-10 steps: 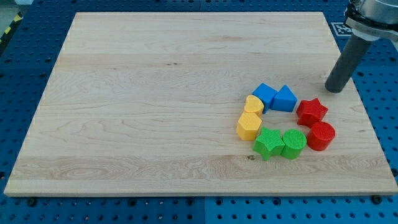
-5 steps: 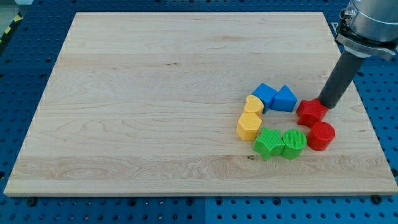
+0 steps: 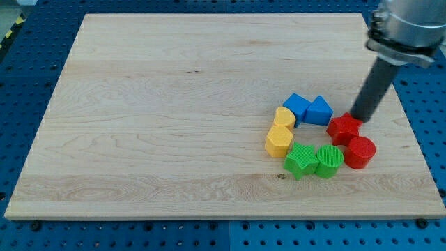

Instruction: Slightly move the red blocks to the left

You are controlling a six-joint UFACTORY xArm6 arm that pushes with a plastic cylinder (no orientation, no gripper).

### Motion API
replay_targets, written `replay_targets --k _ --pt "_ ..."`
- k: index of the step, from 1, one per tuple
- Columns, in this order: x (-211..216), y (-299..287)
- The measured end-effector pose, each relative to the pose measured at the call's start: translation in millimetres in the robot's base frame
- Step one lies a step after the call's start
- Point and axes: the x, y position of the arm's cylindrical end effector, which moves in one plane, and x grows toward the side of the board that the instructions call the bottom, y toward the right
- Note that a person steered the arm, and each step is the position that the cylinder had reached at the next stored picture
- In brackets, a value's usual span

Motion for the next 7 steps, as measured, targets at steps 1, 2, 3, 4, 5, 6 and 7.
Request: replay_targets --k 1,2,3,4,5,6,7 --pt "8 23" --pt "37 23" --pt "41 23" --pt "56 12" --pt "63 -9" --pt "63 -19" --pt "65 -15"
